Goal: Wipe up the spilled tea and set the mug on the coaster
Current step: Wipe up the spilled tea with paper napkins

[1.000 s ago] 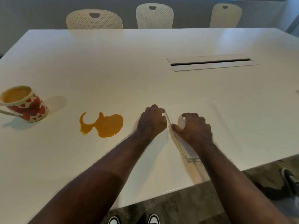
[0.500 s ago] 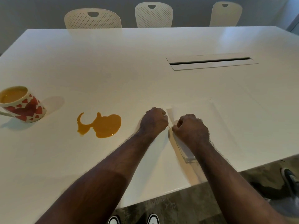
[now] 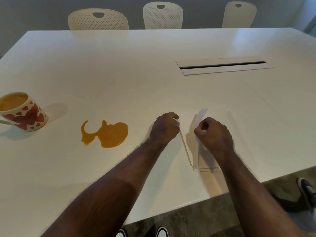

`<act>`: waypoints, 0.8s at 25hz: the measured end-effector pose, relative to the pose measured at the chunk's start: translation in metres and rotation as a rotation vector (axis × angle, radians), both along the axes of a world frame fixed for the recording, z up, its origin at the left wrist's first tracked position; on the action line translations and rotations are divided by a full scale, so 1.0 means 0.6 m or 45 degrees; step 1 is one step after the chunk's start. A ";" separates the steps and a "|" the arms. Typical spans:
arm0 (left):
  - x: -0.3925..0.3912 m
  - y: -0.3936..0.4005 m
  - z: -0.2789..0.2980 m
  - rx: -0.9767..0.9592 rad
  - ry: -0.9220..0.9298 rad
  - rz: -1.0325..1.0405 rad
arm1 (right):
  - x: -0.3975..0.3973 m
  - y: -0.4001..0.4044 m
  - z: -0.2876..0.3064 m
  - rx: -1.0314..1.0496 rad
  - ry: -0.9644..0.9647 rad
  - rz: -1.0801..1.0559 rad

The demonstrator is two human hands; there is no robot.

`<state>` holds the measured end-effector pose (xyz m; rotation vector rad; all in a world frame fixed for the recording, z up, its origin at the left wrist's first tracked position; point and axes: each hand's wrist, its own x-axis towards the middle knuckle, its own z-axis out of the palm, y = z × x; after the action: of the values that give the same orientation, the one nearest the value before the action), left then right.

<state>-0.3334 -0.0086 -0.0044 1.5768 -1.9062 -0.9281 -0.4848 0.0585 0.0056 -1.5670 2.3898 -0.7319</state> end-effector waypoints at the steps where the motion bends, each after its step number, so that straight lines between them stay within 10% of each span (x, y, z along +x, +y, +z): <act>1: 0.000 -0.002 0.000 0.012 0.005 -0.011 | -0.009 0.003 0.000 -0.029 -0.033 0.009; 20: -0.006 0.015 0.002 -0.205 -0.208 -0.224 | -0.121 0.065 0.229 -0.571 -0.363 -0.163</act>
<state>-0.3368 0.0006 -0.0034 1.4475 -2.2027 -0.7123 -0.5576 0.0975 0.1432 -1.3348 2.2278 -1.4923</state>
